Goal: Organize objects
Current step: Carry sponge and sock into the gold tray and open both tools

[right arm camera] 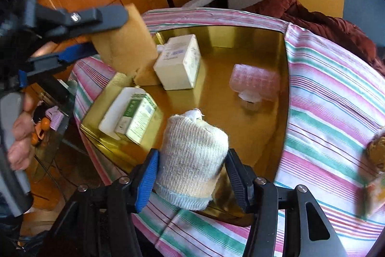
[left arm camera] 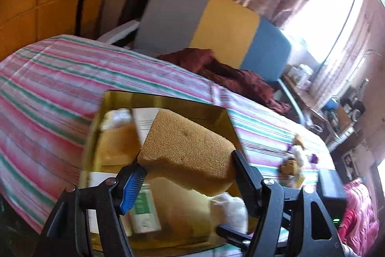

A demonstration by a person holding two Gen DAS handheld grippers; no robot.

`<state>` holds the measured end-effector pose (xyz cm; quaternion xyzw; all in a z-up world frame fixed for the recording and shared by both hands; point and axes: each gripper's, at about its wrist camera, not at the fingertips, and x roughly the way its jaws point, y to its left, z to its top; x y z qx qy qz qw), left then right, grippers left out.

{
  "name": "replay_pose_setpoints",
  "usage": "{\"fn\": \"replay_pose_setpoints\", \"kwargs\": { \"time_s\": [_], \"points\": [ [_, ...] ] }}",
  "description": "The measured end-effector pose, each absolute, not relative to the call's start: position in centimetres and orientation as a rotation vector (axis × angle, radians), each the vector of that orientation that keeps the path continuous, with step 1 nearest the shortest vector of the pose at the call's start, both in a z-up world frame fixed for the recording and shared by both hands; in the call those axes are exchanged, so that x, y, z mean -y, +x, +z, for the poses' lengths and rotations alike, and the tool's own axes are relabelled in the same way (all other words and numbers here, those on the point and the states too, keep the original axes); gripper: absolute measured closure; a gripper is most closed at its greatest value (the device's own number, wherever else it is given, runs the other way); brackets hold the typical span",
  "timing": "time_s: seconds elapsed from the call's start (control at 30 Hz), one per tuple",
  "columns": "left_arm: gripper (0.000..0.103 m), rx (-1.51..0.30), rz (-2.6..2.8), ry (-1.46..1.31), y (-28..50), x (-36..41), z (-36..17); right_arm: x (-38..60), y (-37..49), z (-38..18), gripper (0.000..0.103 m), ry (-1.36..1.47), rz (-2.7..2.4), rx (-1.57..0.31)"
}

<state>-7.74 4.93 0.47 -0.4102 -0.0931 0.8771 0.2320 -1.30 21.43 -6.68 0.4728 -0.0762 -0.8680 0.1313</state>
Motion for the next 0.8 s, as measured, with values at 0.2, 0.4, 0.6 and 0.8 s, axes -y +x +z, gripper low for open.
{"fn": "replay_pose_setpoints", "kwargs": {
  "time_s": [0.2,0.4,0.6,0.8],
  "points": [
    [0.032,0.338,2.498,-1.175,-9.6,-0.4,-0.1,-19.2,-1.9,-6.4,0.046,1.334,-2.477,0.197],
    [0.027,0.334,2.454,-1.263,-10.8,-0.2,-1.6,-17.3,-2.3,-6.9,0.023,1.306,-2.363,0.292],
    [0.020,0.345,2.487,-1.326,-10.4,0.3,-3.0,-17.1,-1.9,-7.4,0.020,1.324,-2.339,0.310],
    [0.019,0.390,2.513,-1.287,-9.3,1.4,-2.3,-17.5,-1.5,-7.1,0.016,1.324,-2.357,0.328]
  ]
}}
